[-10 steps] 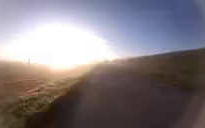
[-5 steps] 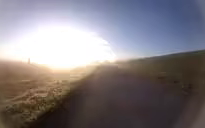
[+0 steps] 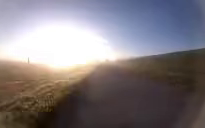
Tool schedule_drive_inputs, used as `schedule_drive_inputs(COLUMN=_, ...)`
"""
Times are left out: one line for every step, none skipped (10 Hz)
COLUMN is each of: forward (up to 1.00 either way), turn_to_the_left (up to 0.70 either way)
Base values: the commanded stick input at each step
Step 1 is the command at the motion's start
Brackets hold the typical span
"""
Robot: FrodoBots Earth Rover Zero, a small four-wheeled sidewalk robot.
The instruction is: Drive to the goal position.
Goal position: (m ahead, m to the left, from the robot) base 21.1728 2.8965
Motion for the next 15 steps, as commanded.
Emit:
schedule_drive_inputs(forward=1.00, turn_to_the_left=0.00)
schedule_drive_inputs(forward=1.00, turn_to_the_left=0.00)
schedule_drive_inputs(forward=1.00, turn_to_the_left=0.00)
schedule_drive_inputs(forward=1.00, turn_to_the_left=0.00)
schedule_drive_inputs(forward=1.00, turn_to_the_left=0.00)
schedule_drive_inputs(forward=1.00, turn_to_the_left=0.00)
schedule_drive_inputs(forward=1.00, turn_to_the_left=0.00)
schedule_drive_inputs(forward=1.00, turn_to_the_left=0.00)
schedule_drive_inputs(forward=1.00, turn_to_the_left=0.00)
schedule_drive_inputs(forward=1.00, turn_to_the_left=0.00)
schedule_drive_inputs(forward=1.00, turn_to_the_left=0.00)
schedule_drive_inputs(forward=1.00, turn_to_the_left=0.00)
schedule_drive_inputs(forward=1.00, turn_to_the_left=0.00)
schedule_drive_inputs(forward=1.00, turn_to_the_left=0.00)
schedule_drive_inputs(forward=1.00, turn_to_the_left=0.00)
